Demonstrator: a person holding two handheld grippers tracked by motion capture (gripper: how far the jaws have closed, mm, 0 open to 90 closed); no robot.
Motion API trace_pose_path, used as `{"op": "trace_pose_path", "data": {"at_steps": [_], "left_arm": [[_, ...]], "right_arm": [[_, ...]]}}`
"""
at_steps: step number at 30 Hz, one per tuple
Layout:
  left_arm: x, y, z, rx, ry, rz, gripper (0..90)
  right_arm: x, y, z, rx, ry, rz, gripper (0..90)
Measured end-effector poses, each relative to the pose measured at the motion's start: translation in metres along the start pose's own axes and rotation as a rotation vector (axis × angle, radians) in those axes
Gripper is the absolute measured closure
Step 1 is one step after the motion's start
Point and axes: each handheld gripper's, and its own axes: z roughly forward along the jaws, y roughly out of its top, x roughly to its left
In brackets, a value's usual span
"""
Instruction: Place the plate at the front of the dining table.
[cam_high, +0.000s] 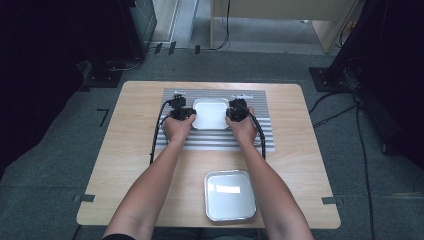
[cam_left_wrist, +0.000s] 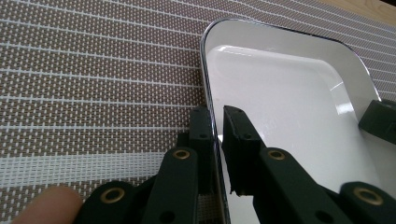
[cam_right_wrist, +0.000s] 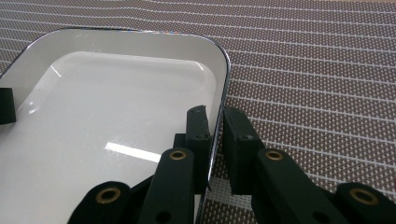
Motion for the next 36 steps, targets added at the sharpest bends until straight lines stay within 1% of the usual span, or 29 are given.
{"op": "trace_pose_path", "data": {"at_steps": [2,4,5,6,7,8,9,10,11,12,13,14,15,16,17,19,21,23,26,29,31,34,36], "left_arm": [[0.0,0.0,0.0,-0.004,-0.009,-0.009,80.6],[0.0,-0.001,0.0,-0.008,-0.03,-0.022,76.4],[0.001,-0.001,0.0,-0.01,-0.046,-0.025,72.5],[0.002,-0.001,0.0,-0.009,-0.081,-0.034,66.5],[0.004,-0.001,-0.001,-0.008,-0.103,-0.04,59.6],[0.005,-0.001,-0.002,-0.014,-0.107,-0.045,52.0],[0.007,-0.003,-0.004,-0.03,-0.089,-0.049,52.0],[0.007,-0.004,-0.007,-0.05,-0.065,-0.05,45.2],[0.007,-0.004,-0.008,-0.055,-0.047,-0.042,35.8],[0.007,-0.004,-0.01,-0.061,-0.016,-0.026,26.8],[0.007,-0.005,-0.011,-0.06,0.01,-0.002,14.5],[0.007,-0.005,-0.012,-0.065,0.042,0.022,12.2],[0.007,-0.005,-0.014,-0.065,0.082,0.047,12.2],[0.007,-0.005,-0.014,-0.065,0.098,0.057,12.2],[0.007,-0.006,-0.015,-0.065,0.107,0.064,12.2],[0.01,-0.007,-0.02,-0.091,0.098,0.061,12.2],[0.012,-0.009,-0.025,-0.116,0.084,0.072,12.2],[0.012,-0.01,-0.028,-0.12,0.091,0.082,12.2],[0.013,-0.012,-0.031,-0.124,0.103,0.103,12.2],[0.015,-0.013,-0.036,-0.128,0.105,0.114,12.2],[0.016,-0.015,-0.04,-0.134,0.104,0.119,12.3],[0.018,-0.018,-0.045,-0.147,0.105,0.127,12.3],[0.02,-0.021,-0.049,-0.152,0.104,0.133,12.3]], "right_arm": [[0.0,0.0,0.0,0.0,0.001,0.001,82.0],[0.001,0.0,-0.001,-0.001,-0.003,-0.014,80.7],[0.002,-0.001,-0.001,0.0,-0.007,-0.022,76.0],[0.002,-0.001,-0.002,0.005,-0.009,-0.014,68.6],[0.003,-0.001,-0.002,0.013,-0.008,-0.002,59.9],[0.004,-0.001,-0.004,0.021,0.002,0.007,53.9],[0.004,-0.001,-0.004,0.021,0.002,0.007,53.9],[0.004,-0.001,-0.005,0.037,0.004,0.003,50.4],[0.003,0.001,-0.006,0.06,-0.002,-0.006,44.8],[0.003,0.002,-0.007,0.076,-0.006,-0.008,41.4],[0.003,0.003,-0.01,0.082,-0.005,-0.006,34.8],[0.003,0.004,-0.013,0.081,-0.007,0.0,32.0],[0.002,0.005,-0.016,0.071,-0.004,-0.002,30.8],[0.001,0.004,-0.02,0.06,0.013,-0.009,29.0],[0.001,0.004,-0.021,0.053,0.02,-0.005,28.9],[-0.001,0.004,-0.026,0.029,0.037,-0.014,26.3],[-0.001,0.003,-0.028,0.022,0.033,-0.017,27.4],[-0.001,0.002,-0.03,0.014,0.027,-0.027,27.5],[-0.003,0.0,-0.032,0.007,0.037,-0.035,27.4],[-0.005,-0.003,-0.034,0.005,0.019,-0.05,25.8],[-0.006,-0.005,-0.036,0.0,-0.013,-0.053,25.2],[-0.009,-0.006,-0.038,0.008,-0.02,-0.044,24.1],[-0.011,-0.008,-0.041,-0.002,-0.026,-0.045,24.3]]}}
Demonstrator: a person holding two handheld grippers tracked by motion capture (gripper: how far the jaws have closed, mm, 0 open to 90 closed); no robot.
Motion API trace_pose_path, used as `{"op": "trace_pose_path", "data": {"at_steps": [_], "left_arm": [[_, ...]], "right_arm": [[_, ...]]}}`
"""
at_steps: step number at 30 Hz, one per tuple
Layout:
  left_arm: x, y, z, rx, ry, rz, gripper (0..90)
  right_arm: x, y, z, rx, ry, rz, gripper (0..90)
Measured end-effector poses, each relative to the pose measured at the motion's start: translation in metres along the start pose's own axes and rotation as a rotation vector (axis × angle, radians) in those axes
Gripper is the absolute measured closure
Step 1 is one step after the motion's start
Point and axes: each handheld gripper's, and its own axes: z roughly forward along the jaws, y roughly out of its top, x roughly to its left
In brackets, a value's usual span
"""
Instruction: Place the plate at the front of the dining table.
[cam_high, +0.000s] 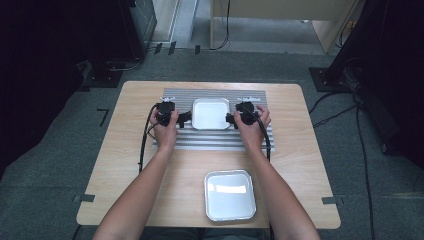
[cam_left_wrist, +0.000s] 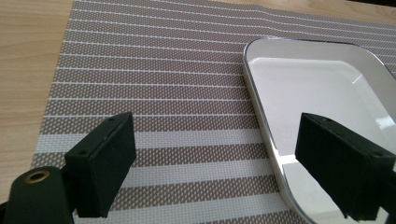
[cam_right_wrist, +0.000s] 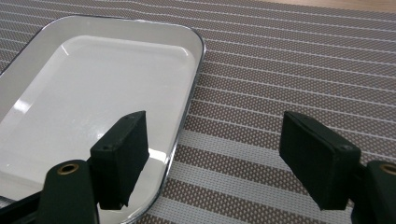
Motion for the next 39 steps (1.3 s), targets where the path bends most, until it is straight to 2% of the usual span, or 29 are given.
{"op": "trace_pose_path", "data": {"at_steps": [4,7,13,17,19,21,30,39], "left_arm": [[0.003,-0.006,-0.007,0.0,0.001,0.021,12.3],[0.006,-0.009,-0.011,-0.007,-0.015,0.002,12.3],[0.008,-0.015,-0.018,0.0,-0.021,0.01,12.3],[0.009,-0.021,-0.02,0.0,-0.021,0.029,12.3],[0.01,-0.025,-0.021,0.005,-0.021,0.044,12.2],[0.012,-0.029,-0.022,0.008,-0.021,0.049,12.2],[0.019,-0.044,-0.033,0.007,-0.023,0.085,12.2],[0.03,-0.058,-0.045,0.006,-0.028,0.087,12.3]], "right_arm": [[-0.001,-0.003,-0.005,-0.005,-0.002,0.011,25.4],[-0.002,-0.006,-0.009,0.0,0.015,0.008,24.8],[-0.007,-0.012,-0.017,-0.016,0.054,0.035,25.0],[-0.01,-0.018,-0.02,-0.016,0.05,0.023,23.0],[-0.013,-0.021,-0.023,-0.032,0.031,0.024,21.5],[-0.016,-0.024,-0.026,-0.043,0.039,0.037,20.7],[-0.025,-0.037,-0.036,-0.05,0.05,0.019,20.7],[-0.029,-0.05,-0.045,-0.038,0.08,0.017,21.0]]}}
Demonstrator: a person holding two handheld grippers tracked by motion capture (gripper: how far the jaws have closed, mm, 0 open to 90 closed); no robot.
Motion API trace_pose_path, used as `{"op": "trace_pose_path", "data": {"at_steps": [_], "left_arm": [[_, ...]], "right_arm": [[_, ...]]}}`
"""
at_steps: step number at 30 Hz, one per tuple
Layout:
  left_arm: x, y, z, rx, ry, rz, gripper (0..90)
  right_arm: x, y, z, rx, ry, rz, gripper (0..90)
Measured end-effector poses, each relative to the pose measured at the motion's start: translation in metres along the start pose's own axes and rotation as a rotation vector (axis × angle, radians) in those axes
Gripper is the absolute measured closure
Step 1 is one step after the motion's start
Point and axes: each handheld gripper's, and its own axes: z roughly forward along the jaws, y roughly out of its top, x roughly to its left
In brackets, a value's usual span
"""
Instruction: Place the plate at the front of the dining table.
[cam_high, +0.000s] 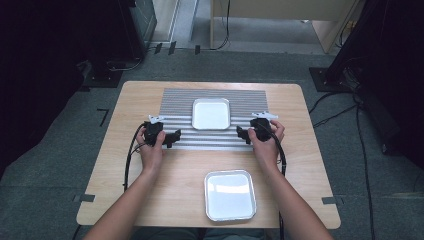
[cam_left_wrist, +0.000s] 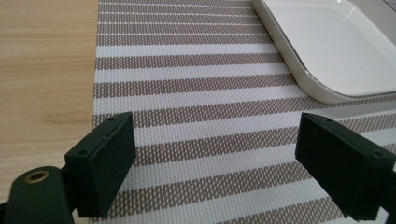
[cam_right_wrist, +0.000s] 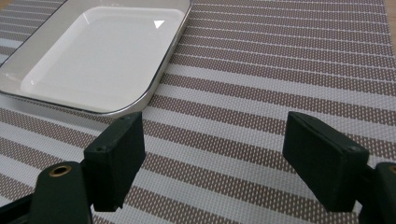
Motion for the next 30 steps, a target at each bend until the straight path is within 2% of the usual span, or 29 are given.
{"op": "trace_pose_path", "data": {"at_steps": [14,22,23,30], "left_arm": [[0.004,-0.02,-0.021,-0.019,-0.023,0.028,12.2],[0.006,-0.03,-0.032,-0.023,-0.037,0.024,12.3],[0.007,-0.033,-0.035,-0.024,-0.033,0.036,12.2],[0.014,-0.044,-0.047,-0.032,-0.029,0.046,12.2]], "right_arm": [[0.003,-0.019,-0.019,-0.013,0.012,-0.027,20.9],[0.005,-0.028,-0.032,-0.013,0.017,-0.041,20.9],[0.005,-0.029,-0.033,-0.013,0.016,-0.039,20.9],[0.0,-0.04,-0.046,-0.024,0.015,-0.042,20.9]]}}
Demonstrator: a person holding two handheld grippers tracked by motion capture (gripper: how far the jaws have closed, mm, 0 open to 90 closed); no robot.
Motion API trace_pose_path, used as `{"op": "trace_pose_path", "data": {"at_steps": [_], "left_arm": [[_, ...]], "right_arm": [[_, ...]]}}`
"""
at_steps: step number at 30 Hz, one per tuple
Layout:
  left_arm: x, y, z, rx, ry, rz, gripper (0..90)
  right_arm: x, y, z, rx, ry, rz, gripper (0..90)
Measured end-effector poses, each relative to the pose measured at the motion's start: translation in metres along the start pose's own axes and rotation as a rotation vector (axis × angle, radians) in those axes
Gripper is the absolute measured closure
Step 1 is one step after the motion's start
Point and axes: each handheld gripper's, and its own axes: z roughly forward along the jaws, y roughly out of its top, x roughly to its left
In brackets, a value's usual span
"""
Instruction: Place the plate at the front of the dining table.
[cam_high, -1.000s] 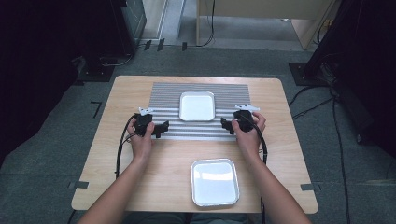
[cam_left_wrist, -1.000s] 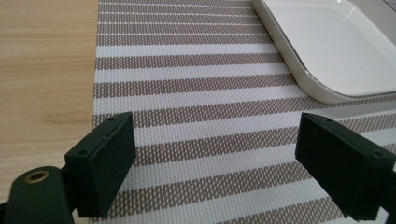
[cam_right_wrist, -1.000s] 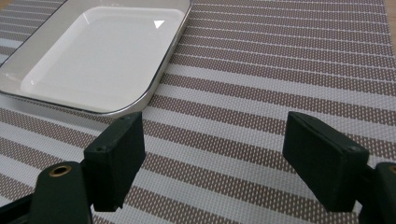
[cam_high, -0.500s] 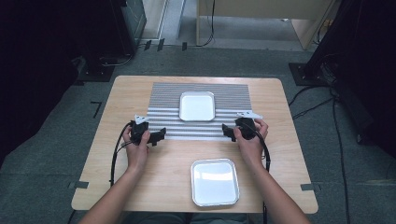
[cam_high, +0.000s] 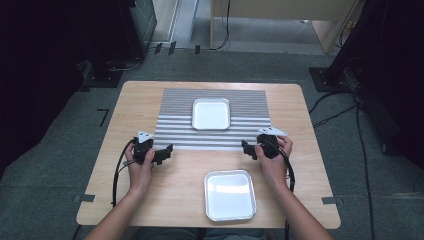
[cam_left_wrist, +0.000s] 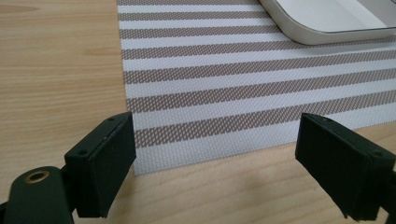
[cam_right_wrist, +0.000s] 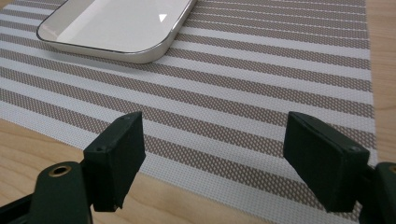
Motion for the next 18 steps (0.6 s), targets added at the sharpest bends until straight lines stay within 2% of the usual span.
{"op": "trace_pose_path", "data": {"at_steps": [4,14,18], "left_arm": [[0.007,-0.007,-0.01,-0.002,0.003,-0.003,12.2],[0.023,-0.018,-0.027,0.007,0.01,-0.011,12.2],[0.033,-0.024,-0.034,0.015,0.012,-0.028,12.2]], "right_arm": [[-0.007,-0.007,-0.008,-0.004,0.0,0.015,21.1],[-0.019,-0.028,-0.028,-0.007,-0.002,0.013,21.7],[-0.025,-0.038,-0.036,-0.004,-0.009,0.027,22.1]]}}
